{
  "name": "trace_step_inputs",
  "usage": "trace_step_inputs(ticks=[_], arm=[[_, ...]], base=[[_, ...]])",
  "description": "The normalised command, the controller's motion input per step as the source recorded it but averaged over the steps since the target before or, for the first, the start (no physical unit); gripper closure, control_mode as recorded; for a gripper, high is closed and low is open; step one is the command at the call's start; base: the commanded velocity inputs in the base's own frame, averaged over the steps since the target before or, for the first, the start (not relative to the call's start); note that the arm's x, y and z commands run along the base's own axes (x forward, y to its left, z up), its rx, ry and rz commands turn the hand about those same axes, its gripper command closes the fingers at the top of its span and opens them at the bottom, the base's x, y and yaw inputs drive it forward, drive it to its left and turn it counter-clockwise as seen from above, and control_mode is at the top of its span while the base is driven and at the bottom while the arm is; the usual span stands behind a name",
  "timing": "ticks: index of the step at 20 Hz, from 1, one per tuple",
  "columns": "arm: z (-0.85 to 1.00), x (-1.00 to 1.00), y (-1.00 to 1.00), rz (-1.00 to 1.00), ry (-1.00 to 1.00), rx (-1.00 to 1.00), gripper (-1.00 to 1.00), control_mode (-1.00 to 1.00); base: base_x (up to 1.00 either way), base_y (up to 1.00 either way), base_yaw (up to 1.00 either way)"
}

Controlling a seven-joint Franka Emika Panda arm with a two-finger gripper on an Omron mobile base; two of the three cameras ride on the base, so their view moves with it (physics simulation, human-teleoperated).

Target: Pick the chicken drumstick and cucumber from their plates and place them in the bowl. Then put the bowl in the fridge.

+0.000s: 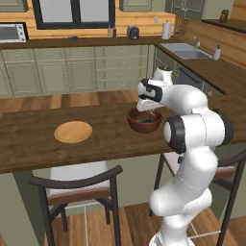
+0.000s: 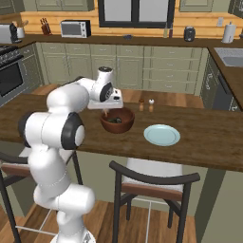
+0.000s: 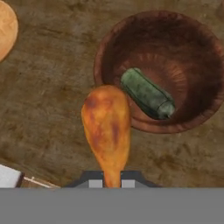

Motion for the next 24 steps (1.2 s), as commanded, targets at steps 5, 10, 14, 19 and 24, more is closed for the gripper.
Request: trace_step_inputs(ticks=[5, 10, 14, 19, 24], arm=[[-0.43, 0.66, 0.0, 0.09, 0.04, -0.07, 1.0, -1.0], [-0.29, 0.27, 0.0, 0.06, 0.0, -0.1, 1.0, -1.0], [-0.34, 0.25, -0.01, 0.03, 0.0, -0.08, 1.0, -1.0], [-0.29, 0.19, -0.02, 0.02, 0.0, -0.05, 1.0, -1.0], [-0.03, 0.07, -0.18, 0.03, 0.0, -0.01, 1.0, -1.0]], base=[[0.0, 0.0, 0.0], [0.0, 0.0, 0.0], [0.0, 0.0, 0.0], [0.0, 0.0, 0.0], [0.0, 0.0, 0.0]])
